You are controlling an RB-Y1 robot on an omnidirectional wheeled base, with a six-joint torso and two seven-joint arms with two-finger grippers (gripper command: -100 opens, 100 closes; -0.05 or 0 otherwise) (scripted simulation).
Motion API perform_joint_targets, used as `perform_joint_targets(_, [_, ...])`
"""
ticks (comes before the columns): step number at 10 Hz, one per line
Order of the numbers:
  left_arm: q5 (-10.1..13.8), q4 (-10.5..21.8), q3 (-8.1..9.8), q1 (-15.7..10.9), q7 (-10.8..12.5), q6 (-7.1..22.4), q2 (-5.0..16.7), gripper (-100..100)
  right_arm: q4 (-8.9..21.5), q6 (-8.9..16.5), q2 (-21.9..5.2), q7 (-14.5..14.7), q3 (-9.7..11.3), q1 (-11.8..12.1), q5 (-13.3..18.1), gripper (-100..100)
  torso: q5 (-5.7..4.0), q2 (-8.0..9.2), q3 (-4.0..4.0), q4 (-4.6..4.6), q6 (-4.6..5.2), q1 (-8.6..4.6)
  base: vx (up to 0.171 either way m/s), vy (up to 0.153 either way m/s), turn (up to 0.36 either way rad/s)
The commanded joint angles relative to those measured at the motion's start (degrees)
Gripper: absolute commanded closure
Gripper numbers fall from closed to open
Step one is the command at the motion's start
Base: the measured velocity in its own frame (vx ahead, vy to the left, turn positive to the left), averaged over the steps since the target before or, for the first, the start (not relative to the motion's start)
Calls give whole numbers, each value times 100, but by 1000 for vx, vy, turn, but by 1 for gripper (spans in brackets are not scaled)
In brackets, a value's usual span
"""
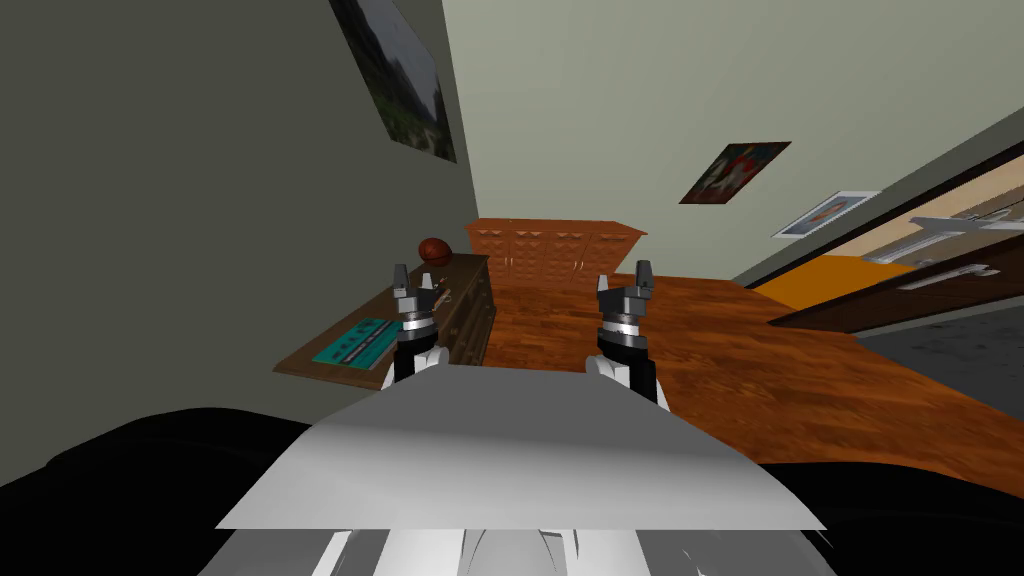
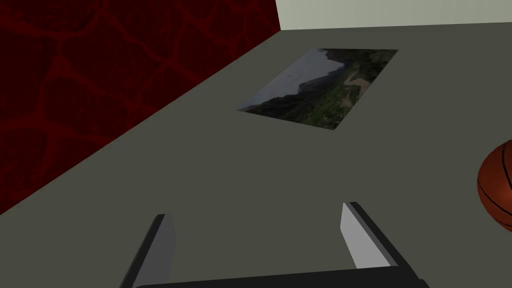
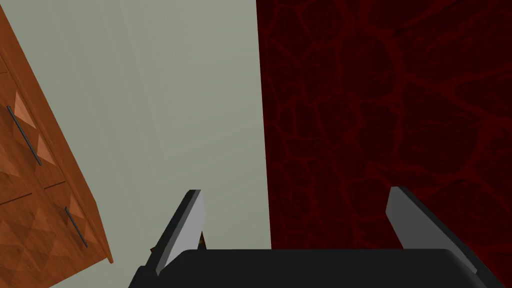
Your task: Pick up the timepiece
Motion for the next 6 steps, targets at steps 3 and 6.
perform_joint_targets(3, [122, -80, 120, 89, -74, 359, 513, -100, 0, 0, 0, 0, 0, 1, 0, 0, 0, -11, -6, -2, -1, 0, 35, -5, 59])
perform_joint_targets(6, [250, -161, 252, 181, -160, 740, 734, -100, 0, 0, 0, 0, 0, 1, 0, 0, -1, -27, -16, -6, -1, -4, 66, -11, 73])
